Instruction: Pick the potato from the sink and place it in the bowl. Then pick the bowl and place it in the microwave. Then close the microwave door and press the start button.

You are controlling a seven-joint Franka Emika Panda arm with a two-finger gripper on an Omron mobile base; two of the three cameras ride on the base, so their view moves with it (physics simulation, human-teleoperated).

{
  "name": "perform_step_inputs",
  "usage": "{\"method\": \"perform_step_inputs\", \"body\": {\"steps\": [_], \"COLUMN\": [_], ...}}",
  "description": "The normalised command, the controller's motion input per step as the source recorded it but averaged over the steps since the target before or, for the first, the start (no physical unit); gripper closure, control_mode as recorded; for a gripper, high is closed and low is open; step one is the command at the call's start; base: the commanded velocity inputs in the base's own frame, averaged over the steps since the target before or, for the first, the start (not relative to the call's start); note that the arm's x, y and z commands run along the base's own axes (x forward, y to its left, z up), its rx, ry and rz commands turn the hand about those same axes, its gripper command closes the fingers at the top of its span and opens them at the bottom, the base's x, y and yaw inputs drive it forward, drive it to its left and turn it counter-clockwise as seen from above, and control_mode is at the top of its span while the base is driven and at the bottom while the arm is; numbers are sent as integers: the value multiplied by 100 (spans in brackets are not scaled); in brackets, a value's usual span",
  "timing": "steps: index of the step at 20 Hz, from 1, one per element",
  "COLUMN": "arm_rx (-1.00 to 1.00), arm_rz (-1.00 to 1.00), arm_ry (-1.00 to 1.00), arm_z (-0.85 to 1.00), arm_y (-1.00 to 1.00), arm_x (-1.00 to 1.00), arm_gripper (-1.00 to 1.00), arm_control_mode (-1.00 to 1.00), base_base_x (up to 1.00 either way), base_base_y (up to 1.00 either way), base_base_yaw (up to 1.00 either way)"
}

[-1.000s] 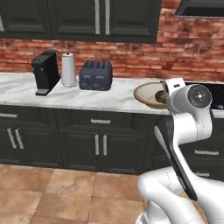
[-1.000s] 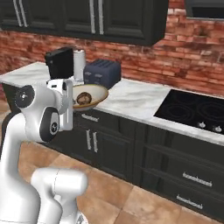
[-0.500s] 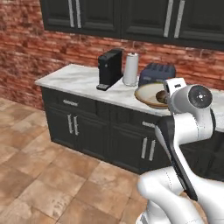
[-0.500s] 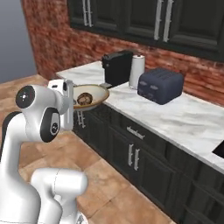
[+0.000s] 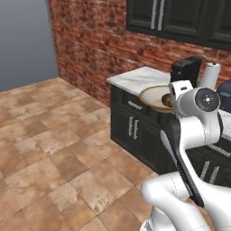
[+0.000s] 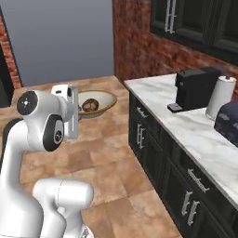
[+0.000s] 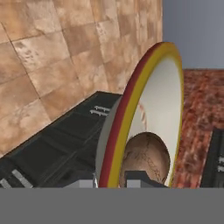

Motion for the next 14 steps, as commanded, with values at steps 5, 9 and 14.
{"method": "perform_step_inputs", "body": {"steps": [5, 9, 14], "arm_rx": [0, 0, 0], "arm_rz": [0, 0, 0], "arm_ry": [0, 0, 0], "arm_z": [0, 0, 0], "arm_y": [0, 0, 0], "arm_x": [0, 0, 0], "arm_gripper": [100, 100, 100], "arm_control_mode": [100, 100, 100], "base_base_x": [68, 71, 84], "base_base_y": [6, 4, 10], "base_base_yaw": [67, 66, 39]}}
